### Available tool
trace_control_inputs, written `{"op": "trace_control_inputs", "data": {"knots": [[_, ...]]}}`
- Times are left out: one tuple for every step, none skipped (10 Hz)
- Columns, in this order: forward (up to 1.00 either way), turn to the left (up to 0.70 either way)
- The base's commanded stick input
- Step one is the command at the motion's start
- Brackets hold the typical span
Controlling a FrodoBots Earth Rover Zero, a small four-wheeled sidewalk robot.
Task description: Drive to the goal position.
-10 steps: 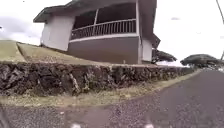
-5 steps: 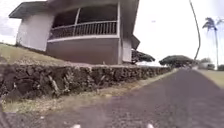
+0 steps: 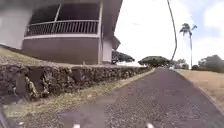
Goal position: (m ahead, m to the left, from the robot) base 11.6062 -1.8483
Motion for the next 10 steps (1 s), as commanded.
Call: {"op": "trace_control_inputs", "data": {"knots": [[0.00, -0.70], [0.00, -0.70], [0.00, -0.70], [0.00, -0.70], [0.00, -0.70], [0.00, -0.70], [0.00, -0.70], [0.00, -0.70], [0.00, -0.51], [0.00, -0.01]]}}
